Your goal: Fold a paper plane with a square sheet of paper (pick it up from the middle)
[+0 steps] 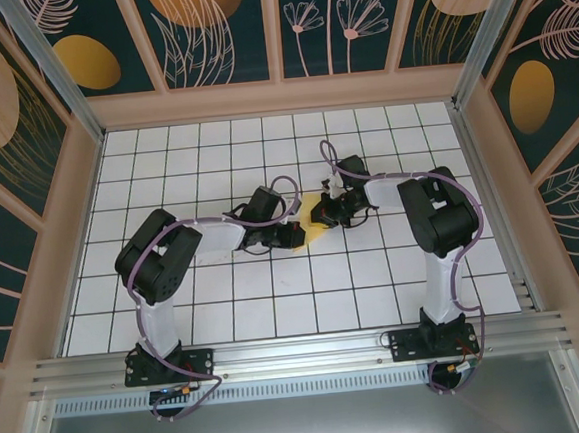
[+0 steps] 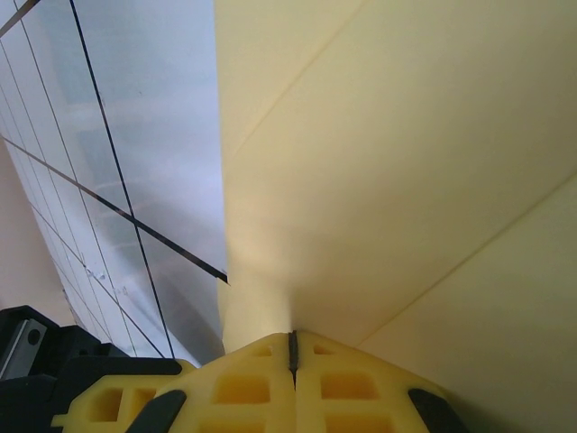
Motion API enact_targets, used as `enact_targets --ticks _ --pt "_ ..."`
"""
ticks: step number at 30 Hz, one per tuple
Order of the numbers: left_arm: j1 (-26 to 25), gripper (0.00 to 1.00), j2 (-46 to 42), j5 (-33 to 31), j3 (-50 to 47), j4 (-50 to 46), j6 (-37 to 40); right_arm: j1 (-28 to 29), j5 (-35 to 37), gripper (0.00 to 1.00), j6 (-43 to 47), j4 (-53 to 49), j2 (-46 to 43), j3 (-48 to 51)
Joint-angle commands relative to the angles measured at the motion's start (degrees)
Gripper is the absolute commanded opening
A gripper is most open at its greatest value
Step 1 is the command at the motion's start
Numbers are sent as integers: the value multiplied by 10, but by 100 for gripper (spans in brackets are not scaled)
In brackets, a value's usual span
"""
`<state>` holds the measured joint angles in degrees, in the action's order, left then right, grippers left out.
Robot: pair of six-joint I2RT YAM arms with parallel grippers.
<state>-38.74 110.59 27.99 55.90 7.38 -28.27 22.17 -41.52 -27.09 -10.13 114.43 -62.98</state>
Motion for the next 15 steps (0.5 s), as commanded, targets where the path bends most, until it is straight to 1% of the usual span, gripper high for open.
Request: enact_targets --ticks 1,10,15 --pt "0 5 -11 1 -25 -19 4 0 101 3 8 -33 54 14" --pt "0 0 -39 -8 -65 -37 -4 0 105 3 11 -37 55 12" --pt "-1 0 -53 -5 -81 -48 -2 0 108 3 12 -39 55 12"
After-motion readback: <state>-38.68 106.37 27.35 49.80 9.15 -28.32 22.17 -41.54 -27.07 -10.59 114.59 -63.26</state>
